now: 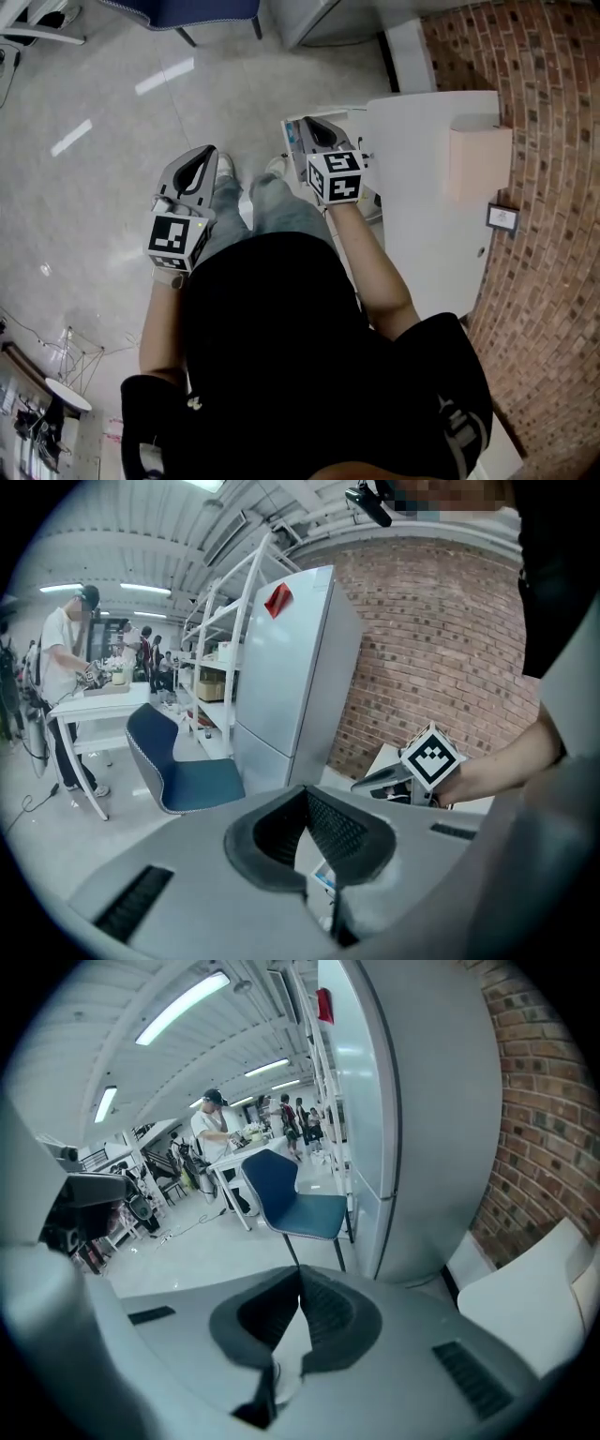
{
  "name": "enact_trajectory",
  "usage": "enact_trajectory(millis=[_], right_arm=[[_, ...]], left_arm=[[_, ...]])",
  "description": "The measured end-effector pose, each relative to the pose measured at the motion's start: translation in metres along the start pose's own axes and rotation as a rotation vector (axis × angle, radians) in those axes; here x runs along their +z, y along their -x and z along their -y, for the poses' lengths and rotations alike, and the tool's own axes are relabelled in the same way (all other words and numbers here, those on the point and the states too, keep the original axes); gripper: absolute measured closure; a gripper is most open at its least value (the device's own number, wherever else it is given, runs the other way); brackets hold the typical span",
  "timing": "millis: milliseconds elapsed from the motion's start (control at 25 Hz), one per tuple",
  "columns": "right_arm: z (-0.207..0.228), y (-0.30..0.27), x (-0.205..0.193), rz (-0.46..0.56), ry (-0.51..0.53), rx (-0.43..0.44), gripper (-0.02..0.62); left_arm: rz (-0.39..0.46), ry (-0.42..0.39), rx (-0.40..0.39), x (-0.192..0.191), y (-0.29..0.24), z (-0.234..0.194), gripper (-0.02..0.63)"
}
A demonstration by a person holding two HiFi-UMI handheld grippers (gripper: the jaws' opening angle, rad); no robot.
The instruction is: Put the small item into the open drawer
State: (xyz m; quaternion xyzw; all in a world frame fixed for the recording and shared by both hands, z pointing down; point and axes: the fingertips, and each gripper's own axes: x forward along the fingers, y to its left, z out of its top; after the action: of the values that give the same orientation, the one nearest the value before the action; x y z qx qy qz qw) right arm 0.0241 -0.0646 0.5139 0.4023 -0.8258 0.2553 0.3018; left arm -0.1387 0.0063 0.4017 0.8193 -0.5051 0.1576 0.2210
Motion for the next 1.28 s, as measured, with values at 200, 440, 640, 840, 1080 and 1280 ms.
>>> enact_trajectory(millis=[200, 440, 640, 840, 1080, 1280], right_arm=[[-0.017, 0.043, 0.042, 0.093, 0.065, 0.001, 0.583], [-0.032, 0.097, 0.097, 0.228, 0.11, -0.008, 0.583], [-0.044, 0.136, 0.128, 0.331, 0.119, -0.007, 0.583], [-0.06, 0.165, 0.148, 0.415, 0.142, 0.006, 0.583], [-0.08, 0.185, 0.161, 0.479, 0.161, 0.022, 0.583], [-0.089, 0.201, 0.168, 0.528, 0.176, 0.031, 0.583]], left_arm=[[0.049, 0.008, -0.033, 0.028, 0.007, -0.002, 0.604], [0.117, -0.036, -0.078, 0.069, 0.017, -0.003, 0.603], [0.168, -0.04, -0.109, 0.1, 0.028, -0.001, 0.604], [0.205, -0.056, -0.141, 0.122, 0.041, 0.005, 0.604], [0.24, -0.096, -0.157, 0.142, 0.056, 0.016, 0.604], [0.262, -0.101, -0.154, 0.15, 0.066, 0.021, 0.604]])
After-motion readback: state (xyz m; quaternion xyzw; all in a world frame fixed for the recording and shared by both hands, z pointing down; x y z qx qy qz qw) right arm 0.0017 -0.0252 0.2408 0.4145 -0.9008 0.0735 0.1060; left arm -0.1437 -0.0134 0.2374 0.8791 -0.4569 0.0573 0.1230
